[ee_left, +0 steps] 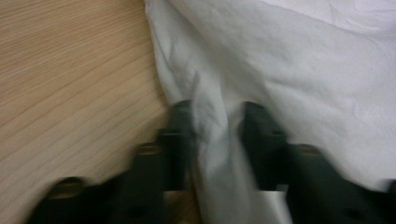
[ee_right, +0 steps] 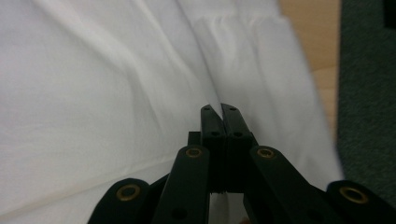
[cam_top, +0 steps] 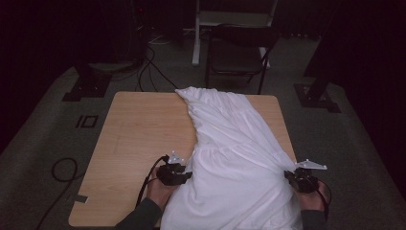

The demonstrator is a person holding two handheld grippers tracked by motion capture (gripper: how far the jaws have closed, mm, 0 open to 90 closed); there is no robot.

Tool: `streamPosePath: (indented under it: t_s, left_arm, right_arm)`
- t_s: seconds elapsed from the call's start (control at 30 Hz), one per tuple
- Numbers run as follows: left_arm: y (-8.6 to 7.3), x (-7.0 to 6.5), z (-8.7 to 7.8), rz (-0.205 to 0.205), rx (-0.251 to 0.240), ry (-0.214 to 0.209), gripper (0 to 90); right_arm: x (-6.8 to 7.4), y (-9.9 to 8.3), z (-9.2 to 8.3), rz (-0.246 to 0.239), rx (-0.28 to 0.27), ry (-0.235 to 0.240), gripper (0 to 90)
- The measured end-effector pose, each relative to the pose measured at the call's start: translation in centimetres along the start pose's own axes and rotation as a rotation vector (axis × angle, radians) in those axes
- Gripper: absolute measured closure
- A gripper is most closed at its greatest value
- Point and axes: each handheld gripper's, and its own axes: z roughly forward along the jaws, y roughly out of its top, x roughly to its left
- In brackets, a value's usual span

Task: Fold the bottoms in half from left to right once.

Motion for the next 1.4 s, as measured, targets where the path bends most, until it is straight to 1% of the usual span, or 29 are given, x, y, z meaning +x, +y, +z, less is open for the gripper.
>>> streamPosePath:
  t_s: [0.03,0.07,0.1,0.13,0.17,0.23,0.4,0.43,0.6,0.67,0.77,0.8,0.83,0.9,0.97,1.0,1.07,1.13,1.17,1.23,1.27,1.3,1.37,1.4]
  left_arm:
    - [0.1,0.0,0.1,0.003,0.002,0.002,75.1]
    - [0.1,0.2,0.1,-0.003,0.005,-0.018,82.6]
    - [0.1,0.3,0.1,-0.016,0.003,-0.028,86.0]
    - [0.0,0.4,0.0,-0.015,0.001,-0.026,87.2]
    - [-0.1,0.5,-0.1,-0.012,0.002,-0.017,87.8]
    - [-0.4,0.9,-0.5,-0.021,0.001,0.002,88.3]
    - [-1.7,3.3,-2.2,-0.089,-0.013,0.045,88.7]
    - [-2.1,4.0,-2.8,-0.109,-0.017,0.065,88.7]
    - [-3.9,7.0,-5.3,-0.198,-0.022,0.137,88.7]
    - [-4.6,8.1,-6.3,-0.223,-0.020,0.167,88.7]
    - [-5.5,9.5,-7.5,-0.267,-0.016,0.214,88.8]
    - [-5.6,9.7,-7.7,-0.270,-0.015,0.220,88.7]
    - [-5.7,10.0,-8.0,-0.275,-0.014,0.227,88.6]
    - [-5.9,10.1,-8.3,-0.293,-0.039,0.210,88.0]
    - [-5.7,9.9,-8.6,-0.292,-0.065,0.192,86.6]
    - [-5.4,9.6,-8.9,-0.286,-0.090,0.169,86.2]
    - [-4.9,8.8,-9.3,-0.271,-0.120,0.141,86.2]
    - [-4.3,7.9,-9.6,-0.254,-0.134,0.103,87.4]
    - [-4.0,7.5,-9.6,-0.238,-0.136,0.094,87.8]
    - [-3.7,6.7,-9.6,-0.223,-0.144,0.072,87.8]
    - [-3.6,6.4,-9.6,-0.212,-0.151,0.051,87.8]
    - [-3.5,6.1,-9.6,-0.205,-0.156,0.037,87.6]
    - [-3.3,5.6,-9.4,-0.185,-0.151,0.065,84.8]
    - [-3.3,5.5,-9.2,-0.182,-0.142,0.079,81.9]
  right_arm:
    - [0.1,-0.1,0.4,0.002,0.011,0.006,89.3]
    - [0.2,-0.2,0.6,0.001,0.020,0.010,89.3]
    - [0.3,-0.2,0.9,-0.005,0.032,0.014,89.3]
    - [0.5,-0.2,1.0,-0.006,0.029,0.015,89.3]
    - [0.6,-0.2,1.0,-0.010,0.032,0.019,89.2]
    - [0.7,-0.1,1.0,-0.016,0.033,0.023,89.2]
    - [1.5,-0.1,0.9,-0.035,0.013,0.074,88.7]
    - [1.8,0.0,0.8,-0.042,0.007,0.085,88.7]
    - [4.1,0.6,1.1,-0.098,0.010,0.145,87.6]
    - [5.1,0.9,1.4,-0.113,0.004,0.188,87.6]
    - [6.8,1.3,1.6,-0.146,0.001,0.235,87.8]
    - [7.6,1.5,1.7,-0.161,0.000,0.251,88.3]
    - [7.9,1.5,1.8,-0.168,-0.002,0.259,88.4]
    - [9.1,1.8,1.7,-0.194,-0.004,0.267,88.7]
    - [9.6,2.0,1.4,-0.207,-0.014,0.273,88.9]
    - [9.6,2.1,1.2,-0.207,-0.020,0.274,89.0]
    - [9.4,2.3,0.0,-0.200,-0.048,0.283,89.2]
    - [8.9,2.6,-1.3,-0.183,-0.083,0.323,89.3]
    - [8.5,2.8,-2.4,-0.175,-0.111,0.343,89.3]
    - [7.8,3.0,-4.2,-0.181,-0.145,0.326,89.4]
    - [7.4,3.1,-5.2,-0.180,-0.164,0.314,89.5]
    - [6.9,3.0,-6.1,-0.169,-0.186,0.299,89.4]
    - [5.8,2.8,-7.8,-0.126,-0.231,0.253,89.5]
    - [5.5,2.6,-8.1,-0.111,-0.240,0.229,89.5]
